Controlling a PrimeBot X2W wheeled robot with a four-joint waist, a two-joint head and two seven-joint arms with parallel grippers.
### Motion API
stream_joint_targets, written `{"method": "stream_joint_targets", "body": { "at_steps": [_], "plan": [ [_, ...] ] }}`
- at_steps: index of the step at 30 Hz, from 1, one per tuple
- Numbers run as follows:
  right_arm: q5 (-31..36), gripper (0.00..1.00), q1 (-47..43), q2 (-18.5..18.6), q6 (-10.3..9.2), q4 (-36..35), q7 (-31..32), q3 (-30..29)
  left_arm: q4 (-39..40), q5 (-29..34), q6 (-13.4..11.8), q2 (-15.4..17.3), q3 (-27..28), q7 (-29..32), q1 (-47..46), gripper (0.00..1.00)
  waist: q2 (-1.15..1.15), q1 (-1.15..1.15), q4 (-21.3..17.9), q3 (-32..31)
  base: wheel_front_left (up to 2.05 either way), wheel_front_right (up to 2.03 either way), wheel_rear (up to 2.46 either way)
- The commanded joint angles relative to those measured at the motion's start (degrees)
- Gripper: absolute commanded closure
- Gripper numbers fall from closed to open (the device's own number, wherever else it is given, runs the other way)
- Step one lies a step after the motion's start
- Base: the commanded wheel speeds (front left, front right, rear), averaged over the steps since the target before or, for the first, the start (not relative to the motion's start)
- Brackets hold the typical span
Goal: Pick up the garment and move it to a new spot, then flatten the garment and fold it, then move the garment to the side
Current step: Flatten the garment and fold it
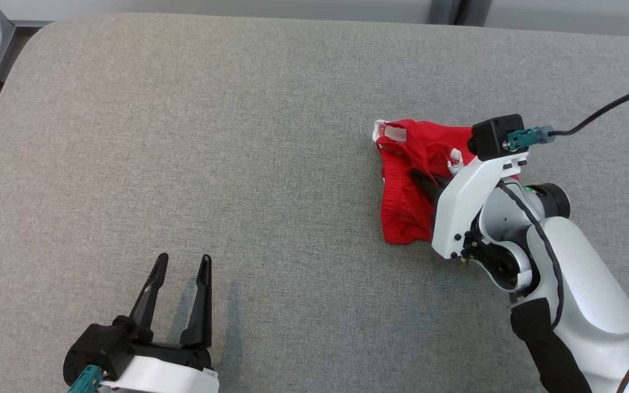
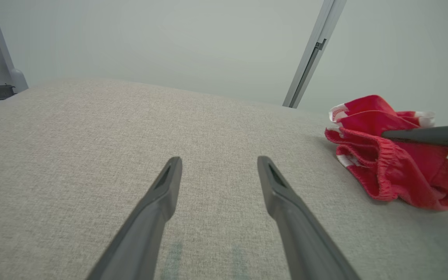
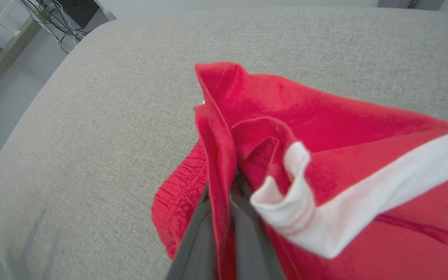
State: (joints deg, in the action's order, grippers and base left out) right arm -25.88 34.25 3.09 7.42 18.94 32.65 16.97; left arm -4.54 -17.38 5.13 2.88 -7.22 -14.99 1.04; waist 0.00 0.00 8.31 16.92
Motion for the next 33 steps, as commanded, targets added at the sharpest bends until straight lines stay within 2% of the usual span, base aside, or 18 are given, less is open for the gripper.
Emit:
{"method": "stream_joint_targets", "body": {
  "at_steps": [1, 6, 7, 8, 9, 10, 16, 22, 26, 33],
  "plan": [
    [0.27, 1.0, 0.69, 0.01, 0.12, 0.92, -0.83, -0.3, -0.03, -0.37, -0.22, 0.12, -0.06, -0.23, 0.35, 0.0, 0.0, 0.0, 0.0, -0.3, 0.0, 0.0, 0.0],
    [-1.25, 1.0, 1.13, -0.08, 0.12, 4.29, -3.18, 1.2, -0.5, -0.22, -0.25, 0.12, -0.64, -0.23, 0.53, 0.0, 0.0, 0.0, -0.2, -1.39, 0.0, 0.0, 0.0],
    [-2.03, 0.83, 1.17, -0.1, 0.13, 4.73, -3.77, 1.86, -0.6, -0.25, -0.25, 0.13, -0.65, -0.23, 0.66, 0.0, 0.0, 0.0, -0.25, -1.63, 0.0, 0.0, 0.0],
    [-2.85, 0.53, 1.22, -0.1, 0.13, 4.92, -4.61, 2.63, -0.66, -0.31, -0.32, 0.13, -0.59, -0.23, 0.73, 0.0, 0.0, 0.0, -0.35, -1.84, 0.0, 0.0, 0.0],
    [-3.53, 0.08, 1.31, -0.07, 0.12, 5.0, -5.79, 3.18, -0.75, -0.35, -0.43, 0.13, -0.53, -0.23, 0.79, 0.0, 0.0, 0.0, -0.47, -2.07, 0.0, 0.0, 0.0],
    [-4.24, 0.0, 1.17, -0.06, 0.12, 5.28, -6.6, 3.59, -0.86, -0.39, -0.46, 0.12, -0.51, -0.23, 0.9, 0.0, 0.0, 0.0, -0.58, -2.41, 0.0, 0.0, 0.0],
    [-2.65, 0.0, -0.71, 0.2, 0.12, 3.71, -11.44, 5.88, -1.67, -0.62, -0.89, 0.13, -0.01, -0.23, 2.34, 0.0, 0.0, 0.0, -1.43, -5.11, 0.0, 0.0, 0.0],
    [1.95, 0.0, -7.21, 6.39, 0.12, -4.3, -20.86, 6.09, -1.78, -0.76, -2.05, 0.15, 2.14, -0.22, 5.35, 0.0, 0.0, 0.0, -4.27, -10.22, 0.0, 0.0, 0.0],
    [5.24, 0.0, -13.64, 10.03, 0.13, -8.62, -28.63, 1.45, -1.31, -0.37, -2.41, 0.18, 4.13, -0.23, 7.09, 0.0, 0.0, 0.0, -6.3, -13.24, 0.0, 0.0, 0.0],
    [9.34, 0.0, -25.58, 12.48, 0.12, -9.18, -41.45, -8.79, -1.62, 0.28, -2.31, 0.16, 7.76, -0.23, 9.31, 0.0, 0.0, 0.0, -8.5, -16.99, 0.0, 0.0, 0.0]
  ]
}}
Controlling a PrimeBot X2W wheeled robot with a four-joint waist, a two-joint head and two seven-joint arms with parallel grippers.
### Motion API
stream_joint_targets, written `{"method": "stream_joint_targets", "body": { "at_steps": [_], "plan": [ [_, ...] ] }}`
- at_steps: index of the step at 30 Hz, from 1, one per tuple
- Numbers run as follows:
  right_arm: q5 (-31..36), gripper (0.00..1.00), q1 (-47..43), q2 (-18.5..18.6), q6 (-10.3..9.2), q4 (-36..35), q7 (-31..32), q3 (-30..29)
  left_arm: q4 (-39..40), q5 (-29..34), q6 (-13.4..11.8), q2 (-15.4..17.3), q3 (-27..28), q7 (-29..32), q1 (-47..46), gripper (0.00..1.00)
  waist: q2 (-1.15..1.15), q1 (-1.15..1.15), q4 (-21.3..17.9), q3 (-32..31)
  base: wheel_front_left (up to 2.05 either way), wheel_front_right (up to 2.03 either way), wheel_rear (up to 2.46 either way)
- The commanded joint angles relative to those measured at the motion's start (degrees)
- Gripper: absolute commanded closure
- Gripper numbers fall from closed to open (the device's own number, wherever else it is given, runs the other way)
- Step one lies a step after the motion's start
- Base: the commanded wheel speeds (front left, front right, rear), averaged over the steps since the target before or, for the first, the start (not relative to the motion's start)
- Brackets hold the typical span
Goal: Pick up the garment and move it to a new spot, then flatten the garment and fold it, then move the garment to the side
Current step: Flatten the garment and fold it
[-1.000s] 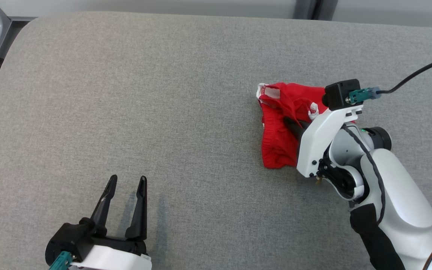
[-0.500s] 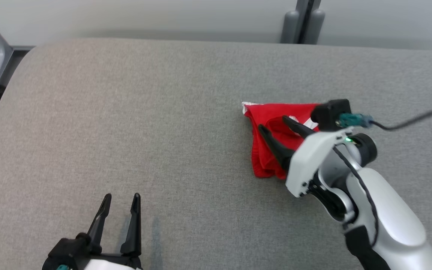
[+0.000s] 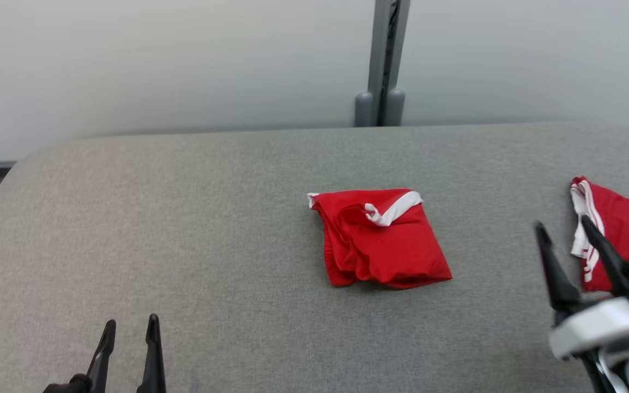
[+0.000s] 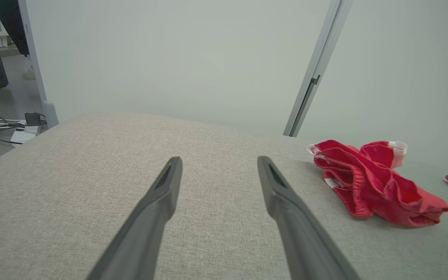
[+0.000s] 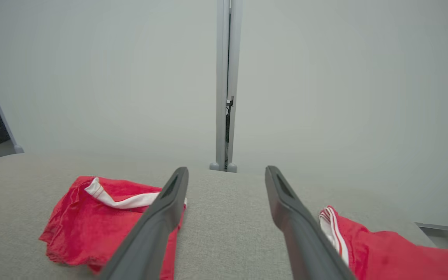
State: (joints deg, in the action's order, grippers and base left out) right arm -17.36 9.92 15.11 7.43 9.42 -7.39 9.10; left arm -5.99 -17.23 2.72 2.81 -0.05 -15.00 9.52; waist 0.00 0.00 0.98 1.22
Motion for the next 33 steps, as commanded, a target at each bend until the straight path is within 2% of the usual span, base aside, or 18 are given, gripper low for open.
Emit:
{"method": "stream_joint_targets", "body": {
  "at_steps": [1, 4, 8, 11, 19, 20, 21, 22, 27, 33],
  "plan": [
    [1.56, 0.0, -2.82, 0.51, 0.11, 0.96, -3.08, -2.22, -0.43, 0.82, 0.34, 0.21, 0.8, -0.21, 0.85, 0.0, 0.0, 0.0, -1.3, -1.49, 0.0, 0.0, 0.0],
    [4.12, 0.0, -6.78, -0.27, 0.11, 3.06, -6.52, -5.77, -1.04, 1.04, 1.23, 0.21, 1.57, -0.14, 0.85, 0.0, 0.0, 0.0, -1.52, -1.78, 0.0, 0.0, 0.0],
    [6.67, 0.0, -10.84, -2.65, 0.11, 4.88, -7.87, -9.26, -1.56, 1.3, 2.16, 0.22, 2.18, -0.14, 1.03, 0.0, 0.0, 0.0, -1.66, -2.02, 0.0, 0.0, 0.0],
    [7.66, 0.0, -12.81, -4.83, 0.11, 3.09, -7.86, -11.48, -1.73, 1.58, 2.69, 0.23, 2.67, -0.14, 1.24, 0.0, 0.0, 0.0, -1.86, -1.89, 0.0, 0.0, 0.0],
    [8.96, 0.0, -12.53, -6.68, 0.11, 1.25, -7.84, -11.0, -1.16, 2.29, 3.24, 0.22, 2.93, -0.14, 0.67, 0.0, 0.0, 0.0, -1.79, -1.21, 0.0, 0.0, 0.0],
    [8.54, 0.44, -11.58, -6.72, 0.11, 1.07, -7.85, -10.25, -1.0, 2.32, 3.34, 0.23, 2.96, -0.14, 0.43, 0.0, 0.0, 0.0, -1.68, -0.93, 0.0, 0.0, 0.0],
    [7.96, 0.66, -10.74, -6.78, 0.11, 1.41, -7.84, -9.07, -0.85, 2.37, 3.42, 0.23, 2.96, -0.14, 0.2, 0.0, 0.0, 0.0, -1.59, -0.6, 0.0, 0.0, 0.0],
    [7.95, 1.0, -9.55, -6.48, 0.11, 1.7, -7.84, -7.6, -0.57, 2.51, 3.5, 0.23, 2.87, -0.14, -0.13, 0.0, 0.0, 0.0, -1.48, 0.08, 0.0, 0.0, 0.0],
    [6.89, 1.0, -1.54, -6.79, 0.11, 4.23, -7.85, -3.21, 0.09, 3.13, 3.86, 0.24, 1.95, -0.14, -2.02, 0.0, 0.0, 0.0, -0.69, 3.56, 0.0, 0.0, 0.0],
    [6.08, 1.0, 13.22, -9.05, 0.11, 15.11, -3.04, 4.07, -0.02, 4.31, 4.49, 0.24, 0.69, -0.13, -5.9, 0.0, 0.0, 0.0, 1.31, 9.31, 0.0, 0.0, 0.0]
  ]
}}
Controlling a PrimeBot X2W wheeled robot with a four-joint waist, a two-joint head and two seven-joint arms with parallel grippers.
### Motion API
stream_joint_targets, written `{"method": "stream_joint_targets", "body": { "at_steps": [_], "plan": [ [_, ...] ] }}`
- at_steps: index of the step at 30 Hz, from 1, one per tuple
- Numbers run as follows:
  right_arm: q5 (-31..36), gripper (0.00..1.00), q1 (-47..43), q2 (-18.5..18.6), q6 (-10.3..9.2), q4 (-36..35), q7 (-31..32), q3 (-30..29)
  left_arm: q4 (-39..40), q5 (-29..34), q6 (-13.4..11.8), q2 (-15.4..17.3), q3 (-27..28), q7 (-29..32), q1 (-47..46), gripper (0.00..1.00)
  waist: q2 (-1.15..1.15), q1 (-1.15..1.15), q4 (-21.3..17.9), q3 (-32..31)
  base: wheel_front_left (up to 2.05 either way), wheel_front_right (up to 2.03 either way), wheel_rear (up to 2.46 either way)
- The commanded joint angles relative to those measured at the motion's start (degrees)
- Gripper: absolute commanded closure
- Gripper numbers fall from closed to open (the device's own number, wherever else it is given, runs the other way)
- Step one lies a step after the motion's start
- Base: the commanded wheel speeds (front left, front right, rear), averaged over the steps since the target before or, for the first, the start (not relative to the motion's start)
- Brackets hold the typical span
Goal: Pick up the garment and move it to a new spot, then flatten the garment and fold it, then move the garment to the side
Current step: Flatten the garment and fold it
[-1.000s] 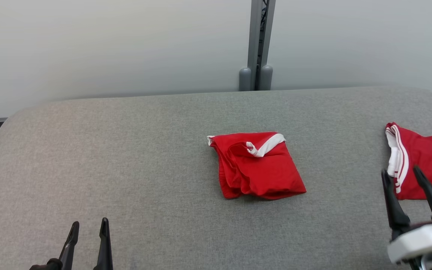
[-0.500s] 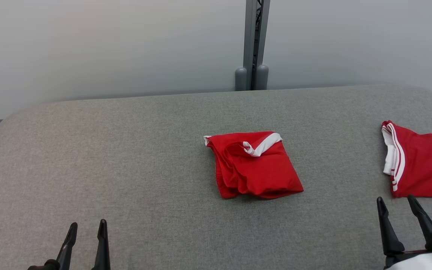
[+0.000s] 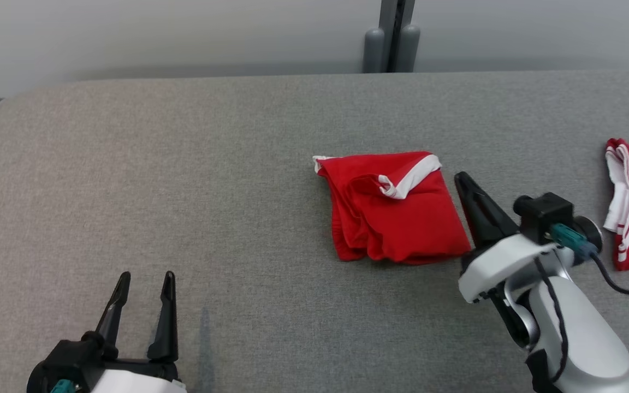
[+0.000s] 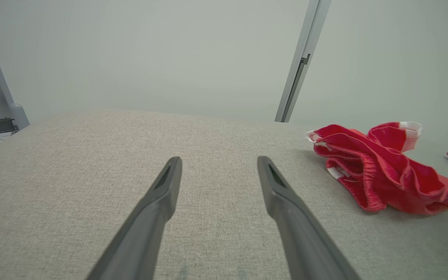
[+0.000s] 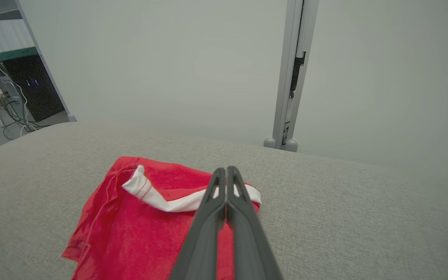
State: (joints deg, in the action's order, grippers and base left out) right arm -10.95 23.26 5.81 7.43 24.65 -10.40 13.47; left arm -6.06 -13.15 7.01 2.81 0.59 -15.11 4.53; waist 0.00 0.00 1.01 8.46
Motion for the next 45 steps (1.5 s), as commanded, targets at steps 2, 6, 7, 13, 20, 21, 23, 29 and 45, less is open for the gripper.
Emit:
{"method": "stream_joint_targets", "body": {
  "at_steps": [2, 6, 7, 13, 20, 21, 23, 29, 45],
  "plan": [
    [-0.67, 1.0, 3.65, -0.28, 0.11, 4.15, 0.95, 2.29, -0.36, 0.48, 0.38, 0.19, -0.61, -0.02, -2.02, 0.0, 0.0, 0.0, 2.13, 3.08, 0.0, 0.0, 0.0],
    [-1.57, 1.0, 8.71, -0.61, 0.07, 11.69, 0.06, 4.82, -1.2, 0.09, 0.49, 0.21, -1.02, -0.01, -3.88, 0.0, 0.0, 0.0, 3.78, 4.17, 0.0, 0.0, 0.0],
    [-1.73, 1.0, 9.31, -0.63, 0.07, 13.1, -0.52, 4.99, -1.28, 0.02, 0.52, 0.2, -1.17, -0.01, -4.2, 0.0, 0.0, 0.0, 4.09, 4.27, 0.0, 0.0, 0.0],
    [-2.82, 1.0, 9.59, -0.42, 0.07, 18.37, -3.41, 6.27, -1.33, -0.24, 0.48, 0.21, -0.38, -0.01, -3.31, 0.0, 0.0, 0.0, 3.89, 4.47, 0.0, 0.0, 0.0],
    [-2.84, 1.0, 12.1, 0.1, 0.07, 21.08, -3.47, 9.08, -1.38, -0.36, 0.5, 0.42, -1.4, -0.01, -4.52, 0.0, 0.0, 0.0, 3.25, 4.95, 0.0, 0.0, 0.0],
    [-2.7, 1.0, 12.62, 0.12, 0.07, 21.46, -2.99, 9.95, -1.4, -0.37, 0.5, 0.42, -1.61, -0.01, -4.65, 0.0, 0.0, 0.0, 3.32, 4.96, 0.0, 0.0, 0.0],
    [-2.97, 1.0, 13.85, 0.15, 0.07, 22.06, -2.05, 11.55, -1.48, -0.41, 0.5, 0.41, -2.03, -0.01, -4.98, 0.0, 0.0, 0.0, 3.66, 4.93, 0.0, 0.0, 0.0],
    [-3.88, 1.0, 17.92, 1.0, 0.07, 24.75, 1.37, 15.6, -1.9, -1.17, 0.5, 0.33, -2.95, 0.0, -5.13, 0.0, 0.0, 0.0, 6.07, 4.58, 0.0, 0.0, 0.0],
    [-5.91, 1.0, 25.89, 0.3, 0.07, 31.84, 2.2, 17.97, -2.42, -3.59, 0.51, 0.22, -5.65, 0.0, -5.44, 0.0, 0.0, 0.0, 12.9, 7.1, 0.0, 0.0, 0.0]
  ]
}}
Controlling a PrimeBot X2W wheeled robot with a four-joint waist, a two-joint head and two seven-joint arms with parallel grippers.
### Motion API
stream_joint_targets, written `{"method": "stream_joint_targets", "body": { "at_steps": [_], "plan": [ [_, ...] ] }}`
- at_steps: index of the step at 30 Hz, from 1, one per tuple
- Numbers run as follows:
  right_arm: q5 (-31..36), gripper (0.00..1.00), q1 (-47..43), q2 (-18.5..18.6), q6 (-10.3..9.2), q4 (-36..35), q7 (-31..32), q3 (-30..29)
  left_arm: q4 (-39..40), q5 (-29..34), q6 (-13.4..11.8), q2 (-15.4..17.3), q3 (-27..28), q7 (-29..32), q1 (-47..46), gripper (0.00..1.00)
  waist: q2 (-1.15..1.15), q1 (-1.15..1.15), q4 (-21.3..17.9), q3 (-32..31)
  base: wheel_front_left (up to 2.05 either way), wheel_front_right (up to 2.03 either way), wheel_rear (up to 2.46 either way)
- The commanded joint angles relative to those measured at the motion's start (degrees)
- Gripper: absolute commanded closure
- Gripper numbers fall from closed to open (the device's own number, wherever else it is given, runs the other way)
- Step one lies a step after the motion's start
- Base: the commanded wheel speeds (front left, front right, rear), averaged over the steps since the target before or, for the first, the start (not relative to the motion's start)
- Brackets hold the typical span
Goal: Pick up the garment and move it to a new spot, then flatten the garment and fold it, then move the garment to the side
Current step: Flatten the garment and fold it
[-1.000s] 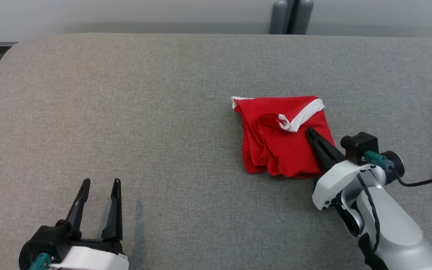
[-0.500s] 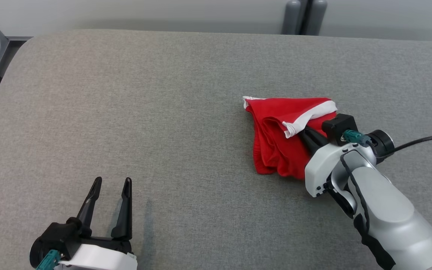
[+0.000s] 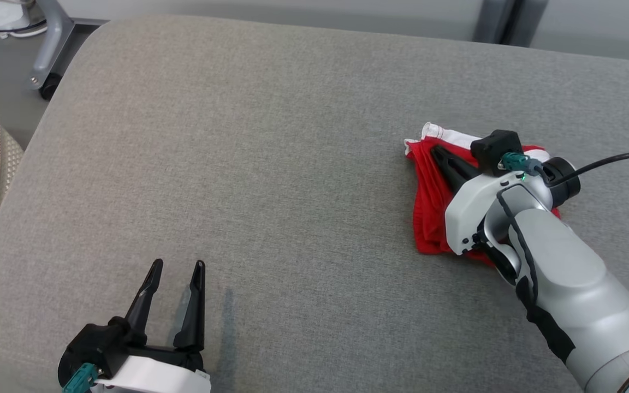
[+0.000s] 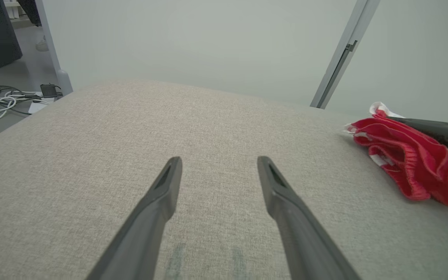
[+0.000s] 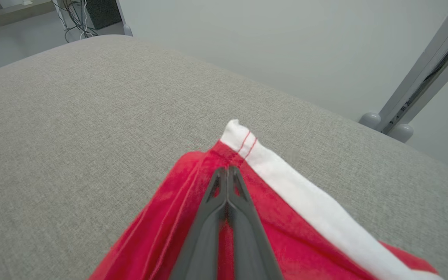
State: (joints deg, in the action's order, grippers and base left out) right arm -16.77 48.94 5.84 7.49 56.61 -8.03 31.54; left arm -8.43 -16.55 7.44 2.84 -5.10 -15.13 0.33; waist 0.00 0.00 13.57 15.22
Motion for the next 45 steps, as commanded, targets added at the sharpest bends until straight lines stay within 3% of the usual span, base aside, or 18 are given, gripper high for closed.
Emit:
{"method": "stream_joint_targets", "body": {
  "at_steps": [1, 14, 23, 26, 27, 28, 29, 36, 37, 42, 45],
  "plan": [
    [-0.11, 1.0, 0.66, 0.32, 0.01, 0.47, -0.26, -0.14, -0.03, -0.23, 0.08, 0.18, -0.08, 0.02, -1.34, 0.0, 0.0, 0.0, 0.61, 0.6, 0.0, 0.0, 0.0],
    [-2.25, 1.0, 0.17, -1.57, 0.01, 4.19, -2.5, 5.45, -0.69, -0.37, 0.08, 0.18, 0.3, 0.02, -1.55, 0.0, 0.0, 0.0, 1.24, -0.23, 0.0, 0.0, 0.0],
    [-7.5, 1.0, -3.86, -2.48, 0.01, -0.75, -6.03, 9.9, -0.2, 1.06, 0.08, 0.21, 4.06, 0.03, 1.96, 0.0, 0.0, 0.0, -4.48, -7.43, 0.0, 0.0, 0.0],
    [-8.41, 1.0, -6.2, -0.1, 0.01, -4.24, -6.95, 8.38, 0.48, 1.73, -0.07, 0.18, 5.98, 0.03, 3.88, 0.0, 0.0, 0.0, -7.23, -10.37, 0.0, 0.0, 0.0],
    [-8.53, 0.67, -7.53, 0.69, 0.01, -5.68, -7.13, 7.7, 0.78, 1.77, -0.2, 0.17, 6.69, 0.03, 4.49, 0.0, 0.0, 0.0, -8.2, -11.44, 0.0, 0.0, 0.0],
    [-7.88, 0.52, -8.7, 1.98, 0.01, -7.85, -7.25, 6.41, 1.06, 1.93, -0.33, 0.23, 7.36, 0.03, 5.18, 0.0, 0.0, 0.0, -9.08, -12.26, 0.0, 0.0, 0.0],
    [-7.19, 0.0, -9.91, 3.21, 0.01, -10.26, -7.22, 4.58, 1.17, 1.98, -0.44, 0.19, 7.9, 0.03, 5.82, 0.0, 0.0, 0.0, -9.99, -12.93, 0.0, 0.0, 0.0],
    [-0.75, 0.0, -27.54, 10.05, 0.01, -29.13, -7.2, -14.01, 1.59, 1.62, -0.92, 0.2, 10.16, 0.03, 7.71, 0.0, 0.0, 0.0, -13.4, -15.74, 0.0, 0.0, 0.0],
    [-0.75, 0.0, -27.54, 10.05, 0.01, -29.13, -7.2, -14.01, 1.59, 1.62, -0.92, 0.2, 10.16, 0.03, 7.71, 0.0, 0.0, 0.0, -13.4, -15.74, 0.0, 0.0, 0.0],
    [2.98, 0.0, -40.91, 9.35, 0.01, -38.8, -7.19, -26.67, 0.83, 1.45, -0.89, 0.2, 11.21, 0.03, 8.54, 0.0, 0.0, 0.0, -13.72, -16.01, 0.0, 0.0, 0.0],
    [5.21, 0.0, -46.77, 8.08, 0.02, -42.27, -7.17, -31.04, 0.32, 1.78, -0.82, 0.2, 11.83, 0.03, 9.1, 0.0, 0.0, 0.0, -13.92, -16.27, 0.0, 0.0, 0.0]
  ]
}}
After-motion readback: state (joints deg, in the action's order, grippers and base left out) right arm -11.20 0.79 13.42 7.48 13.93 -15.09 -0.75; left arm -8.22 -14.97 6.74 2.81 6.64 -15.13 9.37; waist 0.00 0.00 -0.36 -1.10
